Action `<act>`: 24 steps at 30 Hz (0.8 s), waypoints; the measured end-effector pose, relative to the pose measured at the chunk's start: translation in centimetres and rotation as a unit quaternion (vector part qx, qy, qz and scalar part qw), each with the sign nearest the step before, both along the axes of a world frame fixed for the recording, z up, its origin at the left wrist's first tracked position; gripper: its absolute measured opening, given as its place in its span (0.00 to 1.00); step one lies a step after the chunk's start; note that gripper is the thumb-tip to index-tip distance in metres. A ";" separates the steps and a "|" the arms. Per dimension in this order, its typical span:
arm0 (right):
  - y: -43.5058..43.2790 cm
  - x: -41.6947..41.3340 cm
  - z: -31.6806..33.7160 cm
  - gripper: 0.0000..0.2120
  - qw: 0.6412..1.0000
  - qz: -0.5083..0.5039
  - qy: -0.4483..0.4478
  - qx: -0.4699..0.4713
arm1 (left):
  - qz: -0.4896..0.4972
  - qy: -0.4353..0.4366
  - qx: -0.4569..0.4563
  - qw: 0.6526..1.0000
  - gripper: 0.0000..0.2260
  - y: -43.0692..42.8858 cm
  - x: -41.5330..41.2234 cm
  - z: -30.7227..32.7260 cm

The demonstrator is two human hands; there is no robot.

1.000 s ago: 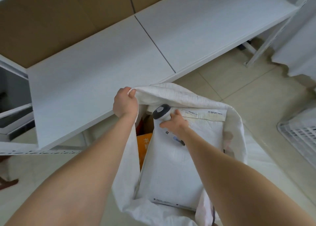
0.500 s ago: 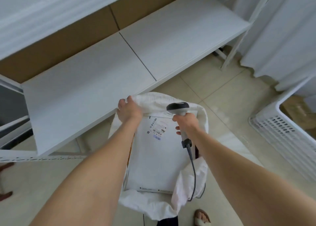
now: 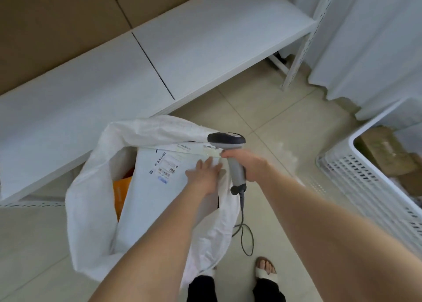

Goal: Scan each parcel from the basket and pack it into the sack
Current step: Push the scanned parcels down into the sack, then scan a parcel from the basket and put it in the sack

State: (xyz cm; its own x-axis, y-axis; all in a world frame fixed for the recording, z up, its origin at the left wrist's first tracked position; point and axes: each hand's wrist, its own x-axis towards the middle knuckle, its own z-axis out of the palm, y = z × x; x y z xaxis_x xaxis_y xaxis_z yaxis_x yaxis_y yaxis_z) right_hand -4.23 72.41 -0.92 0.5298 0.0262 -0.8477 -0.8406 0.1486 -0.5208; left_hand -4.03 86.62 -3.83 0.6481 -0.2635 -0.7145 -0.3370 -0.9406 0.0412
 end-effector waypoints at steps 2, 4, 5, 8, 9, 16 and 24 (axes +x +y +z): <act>0.5 0.6 -2.1 0.07 1.000 0.003 -0.010 -0.007 | -0.008 -0.005 0.026 1.000 0.31 -0.2 0.0 -1.4; 1.0 0.7 -3.5 0.10 0.999 -0.029 -0.012 -0.008 | -0.016 -0.012 0.041 0.999 0.29 -0.1 0.0 -2.6; 1.1 0.6 -3.8 0.13 0.998 -0.059 -0.011 0.003 | -0.022 -0.017 0.053 0.998 0.29 0.2 0.1 -3.0; 0.0 1.1 -3.1 0.13 0.988 -0.125 -0.046 0.081 | -0.026 -0.019 0.082 0.996 0.31 1.4 0.8 -3.9; -0.7 1.4 -2.7 0.14 0.985 -0.131 -0.062 0.096 | -0.026 -0.015 0.086 0.996 0.32 1.6 1.1 -3.9; -2.0 -0.3 0.8 0.13 0.991 -0.111 -0.066 0.047 | -0.011 0.036 0.044 0.998 0.31 1.7 2.3 0.5; -3.6 -4.0 8.9 0.10 0.988 -0.138 -0.072 0.009 | 0.032 -0.038 0.029 0.998 0.23 0.7 2.1 11.2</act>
